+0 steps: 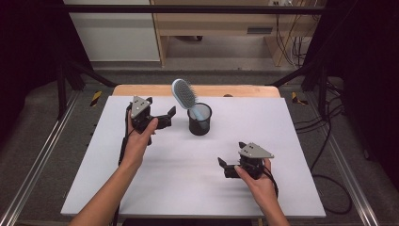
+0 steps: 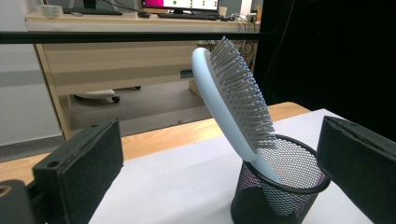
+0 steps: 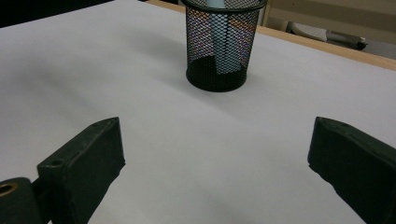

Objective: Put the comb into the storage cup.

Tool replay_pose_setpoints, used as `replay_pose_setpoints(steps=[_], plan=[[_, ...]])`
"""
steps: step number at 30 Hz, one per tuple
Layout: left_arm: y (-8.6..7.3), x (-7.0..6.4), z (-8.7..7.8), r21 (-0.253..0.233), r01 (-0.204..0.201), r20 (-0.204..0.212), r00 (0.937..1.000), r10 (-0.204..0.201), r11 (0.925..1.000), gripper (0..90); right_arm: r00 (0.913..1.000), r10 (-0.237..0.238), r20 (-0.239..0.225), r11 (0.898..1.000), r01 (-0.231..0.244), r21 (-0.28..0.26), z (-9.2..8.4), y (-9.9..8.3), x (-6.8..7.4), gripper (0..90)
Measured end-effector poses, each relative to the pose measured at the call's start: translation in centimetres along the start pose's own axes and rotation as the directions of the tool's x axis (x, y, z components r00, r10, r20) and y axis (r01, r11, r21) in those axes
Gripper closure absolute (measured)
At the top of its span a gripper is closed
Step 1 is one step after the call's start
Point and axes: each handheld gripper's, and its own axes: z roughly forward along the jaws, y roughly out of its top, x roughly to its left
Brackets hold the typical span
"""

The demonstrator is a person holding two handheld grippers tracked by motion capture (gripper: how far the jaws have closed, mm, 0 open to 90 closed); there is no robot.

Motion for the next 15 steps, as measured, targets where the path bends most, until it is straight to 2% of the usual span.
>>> replay_pose_setpoints(steps=[7, 12, 15], plan=[[0.5, 0.4, -0.8, -0.012, -0.020, -0.003, 0.9998, 0.020, 0.9997, 0.7, 1.0000, 0.003, 0.002, 1.000, -0.003, -0.002, 0.0, 0.0, 0.0, 3.7], [0.8, 0.7, -1.3, -0.019, -0.019, -0.008, 0.9998, 0.019, 0.9996, 0.7, 1.0000, 0.001, 0.002, 1.000, -0.001, -0.002, -0.1, 0.0, 0.0, 3.7], [0.9, 0.9, -1.6, -0.018, -0.035, -0.014, 0.9993, 0.035, 0.9992, 0.8, 1.0000, -0.004, 0.003, 1.000, 0.004, -0.002, -0.2, 0.0, 0.0, 3.8]])
